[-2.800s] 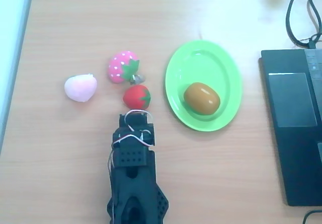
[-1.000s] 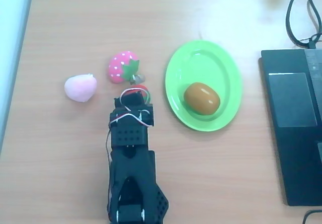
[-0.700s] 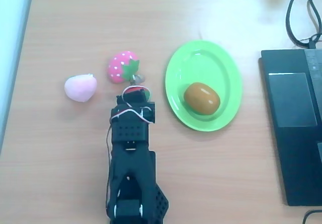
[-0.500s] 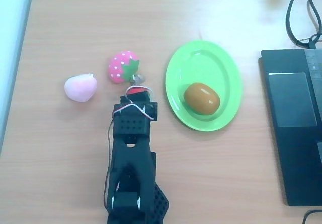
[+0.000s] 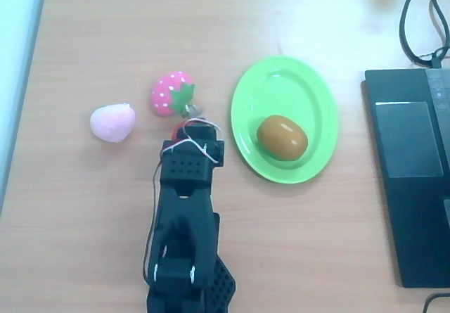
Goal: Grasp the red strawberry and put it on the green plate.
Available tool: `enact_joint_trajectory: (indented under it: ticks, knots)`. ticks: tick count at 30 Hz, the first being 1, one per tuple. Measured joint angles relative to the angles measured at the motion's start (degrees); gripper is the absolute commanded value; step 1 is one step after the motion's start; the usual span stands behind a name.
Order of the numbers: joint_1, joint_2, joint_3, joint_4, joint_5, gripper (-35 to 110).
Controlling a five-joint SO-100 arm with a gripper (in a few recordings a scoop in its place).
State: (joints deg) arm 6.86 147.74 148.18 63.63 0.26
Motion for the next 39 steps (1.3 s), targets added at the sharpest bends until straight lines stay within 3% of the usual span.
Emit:
enact_joint_trajectory:
  ticks: [16, 25, 39]
  knots:
    - [-1.85, -15.91, -5.27, -3.87, 5.19, 47]
    - [-0.79, -24.26, -8.09, -3.96, 3.16, 51]
    - [-2.81, -24.96, -9.32, -7.03, -3.34, 42]
